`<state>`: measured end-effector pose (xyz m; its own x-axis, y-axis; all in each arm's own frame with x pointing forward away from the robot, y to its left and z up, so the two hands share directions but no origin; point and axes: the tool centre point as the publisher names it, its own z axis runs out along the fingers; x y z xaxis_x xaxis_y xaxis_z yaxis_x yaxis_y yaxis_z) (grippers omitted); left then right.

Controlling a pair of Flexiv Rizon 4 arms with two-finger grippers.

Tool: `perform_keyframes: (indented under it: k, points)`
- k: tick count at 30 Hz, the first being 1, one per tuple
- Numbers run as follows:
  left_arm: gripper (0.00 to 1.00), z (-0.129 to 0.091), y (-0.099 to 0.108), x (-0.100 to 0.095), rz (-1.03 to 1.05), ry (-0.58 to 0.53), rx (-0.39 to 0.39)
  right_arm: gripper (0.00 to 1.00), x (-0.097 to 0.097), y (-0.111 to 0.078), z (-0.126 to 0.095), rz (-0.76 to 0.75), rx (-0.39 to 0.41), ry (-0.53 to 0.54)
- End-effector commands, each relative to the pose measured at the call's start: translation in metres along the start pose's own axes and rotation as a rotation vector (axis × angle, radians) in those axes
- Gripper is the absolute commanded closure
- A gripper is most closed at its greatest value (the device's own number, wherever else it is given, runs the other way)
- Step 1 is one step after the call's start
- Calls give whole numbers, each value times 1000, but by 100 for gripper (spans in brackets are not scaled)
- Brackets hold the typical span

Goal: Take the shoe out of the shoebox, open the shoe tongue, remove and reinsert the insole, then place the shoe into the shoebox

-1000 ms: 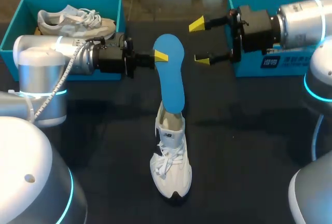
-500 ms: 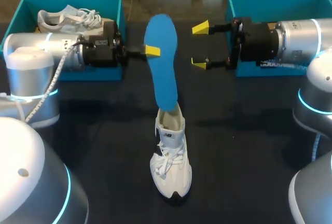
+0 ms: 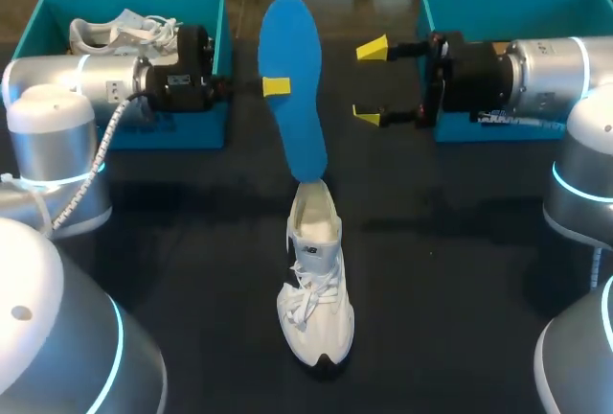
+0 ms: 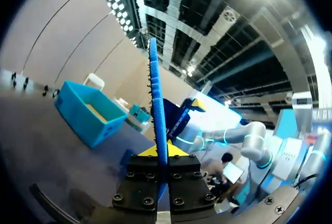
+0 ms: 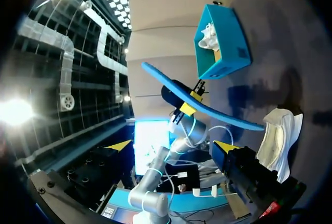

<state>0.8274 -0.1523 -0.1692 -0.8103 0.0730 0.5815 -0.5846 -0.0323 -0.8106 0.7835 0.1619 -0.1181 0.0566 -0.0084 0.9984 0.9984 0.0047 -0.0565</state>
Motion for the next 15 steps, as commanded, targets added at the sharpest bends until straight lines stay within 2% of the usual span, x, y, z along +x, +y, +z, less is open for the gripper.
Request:
perform_keyframes:
  k: [1,5,9,15]
  points:
    - [100,2,4,1,219,-11,51,0,0,1,3,1,0,-2]
    - [100,2,4,1,219,-11,51,0,0,1,3,1,0,-2]
    - [100,-3,-8,14,444,32,-1,0,0,1,3,1,0,-2]
    - [100,-7,-23,23,677,6,-39,0,0,1,3,1,0,-2]
